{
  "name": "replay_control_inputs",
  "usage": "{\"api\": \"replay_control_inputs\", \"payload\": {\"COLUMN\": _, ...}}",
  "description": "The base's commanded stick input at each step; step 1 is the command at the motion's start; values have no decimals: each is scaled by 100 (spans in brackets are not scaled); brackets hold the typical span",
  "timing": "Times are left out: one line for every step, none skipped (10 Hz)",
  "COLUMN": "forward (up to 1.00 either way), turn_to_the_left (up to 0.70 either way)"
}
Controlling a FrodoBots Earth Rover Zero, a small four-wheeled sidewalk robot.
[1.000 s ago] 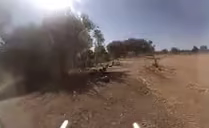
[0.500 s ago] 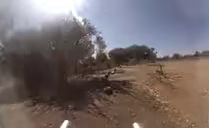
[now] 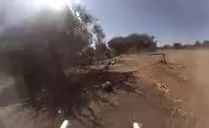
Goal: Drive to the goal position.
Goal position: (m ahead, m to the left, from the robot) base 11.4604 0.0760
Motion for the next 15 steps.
{"api": "replay_control_inputs", "payload": {"forward": 70, "turn_to_the_left": -27}}
{"api": "replay_control_inputs", "payload": {"forward": 70, "turn_to_the_left": -27}}
{"api": "replay_control_inputs", "payload": {"forward": 70, "turn_to_the_left": -27}}
{"api": "replay_control_inputs", "payload": {"forward": 70, "turn_to_the_left": -27}}
{"api": "replay_control_inputs", "payload": {"forward": 70, "turn_to_the_left": -27}}
{"api": "replay_control_inputs", "payload": {"forward": 70, "turn_to_the_left": -27}}
{"api": "replay_control_inputs", "payload": {"forward": 70, "turn_to_the_left": -27}}
{"api": "replay_control_inputs", "payload": {"forward": 70, "turn_to_the_left": -27}}
{"api": "replay_control_inputs", "payload": {"forward": 70, "turn_to_the_left": -27}}
{"api": "replay_control_inputs", "payload": {"forward": 70, "turn_to_the_left": -27}}
{"api": "replay_control_inputs", "payload": {"forward": 70, "turn_to_the_left": -27}}
{"api": "replay_control_inputs", "payload": {"forward": 70, "turn_to_the_left": -25}}
{"api": "replay_control_inputs", "payload": {"forward": 70, "turn_to_the_left": -19}}
{"api": "replay_control_inputs", "payload": {"forward": 70, "turn_to_the_left": -13}}
{"api": "replay_control_inputs", "payload": {"forward": 70, "turn_to_the_left": -6}}
